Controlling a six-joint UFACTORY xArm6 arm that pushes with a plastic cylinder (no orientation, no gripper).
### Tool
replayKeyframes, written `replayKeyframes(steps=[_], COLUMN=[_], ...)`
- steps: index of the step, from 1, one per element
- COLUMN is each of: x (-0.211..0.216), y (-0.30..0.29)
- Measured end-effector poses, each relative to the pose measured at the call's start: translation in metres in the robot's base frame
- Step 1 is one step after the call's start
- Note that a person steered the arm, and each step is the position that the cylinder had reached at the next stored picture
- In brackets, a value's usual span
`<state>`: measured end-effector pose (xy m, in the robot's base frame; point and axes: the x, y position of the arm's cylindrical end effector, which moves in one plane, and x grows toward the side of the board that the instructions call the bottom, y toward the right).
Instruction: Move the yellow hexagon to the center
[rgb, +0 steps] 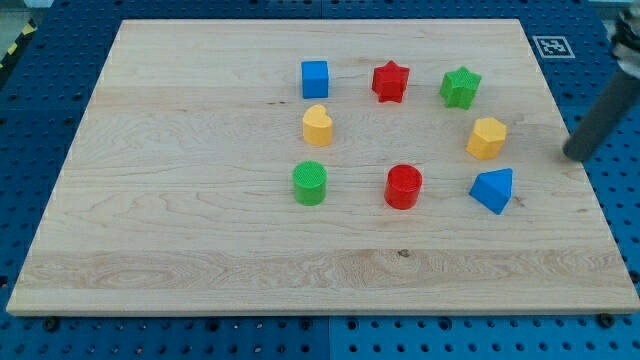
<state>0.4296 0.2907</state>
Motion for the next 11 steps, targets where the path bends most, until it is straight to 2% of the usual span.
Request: replayKeyframes(steps=[1,4,8,11], x=[0.000,0.000,0.007,0.009], y=[-0.002,-0.115,-0.133,-0.197])
